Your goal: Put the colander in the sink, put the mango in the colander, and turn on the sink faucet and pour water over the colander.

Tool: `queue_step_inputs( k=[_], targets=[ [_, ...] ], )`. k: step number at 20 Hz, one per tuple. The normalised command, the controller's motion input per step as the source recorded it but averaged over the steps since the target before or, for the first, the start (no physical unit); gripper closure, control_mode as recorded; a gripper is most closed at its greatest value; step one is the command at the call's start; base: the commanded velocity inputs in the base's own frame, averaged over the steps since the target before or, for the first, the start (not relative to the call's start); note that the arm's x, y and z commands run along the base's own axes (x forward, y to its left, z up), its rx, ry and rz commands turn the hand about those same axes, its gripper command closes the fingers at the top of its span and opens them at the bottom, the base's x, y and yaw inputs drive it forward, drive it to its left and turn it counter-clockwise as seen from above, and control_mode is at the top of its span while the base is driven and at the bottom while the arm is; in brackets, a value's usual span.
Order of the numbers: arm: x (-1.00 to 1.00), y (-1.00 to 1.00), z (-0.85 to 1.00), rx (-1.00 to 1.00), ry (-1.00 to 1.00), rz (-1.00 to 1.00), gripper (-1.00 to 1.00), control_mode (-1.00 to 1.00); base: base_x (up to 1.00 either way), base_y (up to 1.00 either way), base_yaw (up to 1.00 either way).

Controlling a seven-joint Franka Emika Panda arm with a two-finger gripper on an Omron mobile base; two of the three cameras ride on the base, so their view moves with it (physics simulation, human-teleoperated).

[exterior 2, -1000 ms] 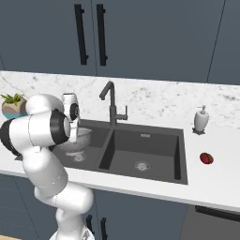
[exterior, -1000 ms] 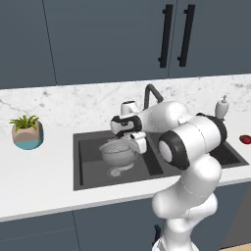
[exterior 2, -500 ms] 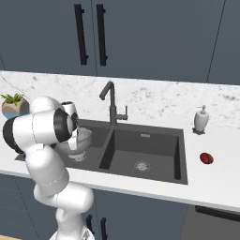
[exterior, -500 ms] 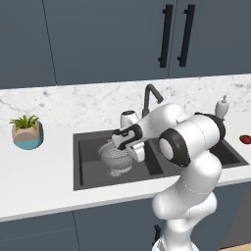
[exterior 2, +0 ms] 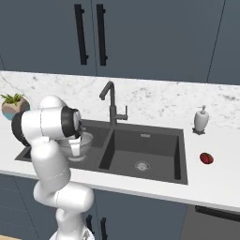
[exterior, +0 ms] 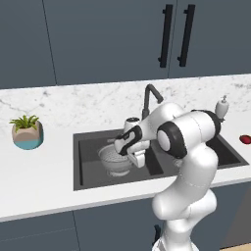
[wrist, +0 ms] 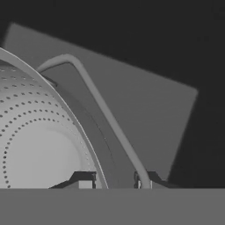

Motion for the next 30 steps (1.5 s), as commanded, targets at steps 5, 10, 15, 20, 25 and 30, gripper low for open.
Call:
queue_step_inputs(
  k=[5,10,15,20,25,30],
  targets=[
    [0.15,0.0,-0.25,0.03,0.0,0.0,1.0,-1.0,0.0,0.0,0.0],
    [0.06,0.01,-0.25,0.0,0.0,0.0,1.0,-1.0,0.0,0.0,0.0],
    [0.24,0.0,-0.25,0.0,0.0,0.0,1.0,-1.0,0.0,0.0,0.0],
    [0.24,0.07,-0.26,0.0,0.0,0.0,1.0,-1.0,0.0,0.0,0.0],
    [0.11,0.14,-0.29,0.0,0.0,0.0,1.0,-1.0,0.0,0.0,0.0],
    [0.15,0.19,-0.2,0.0,0.0,0.0,-1.0,-1.0,0.0,0.0,0.0]
  ],
)
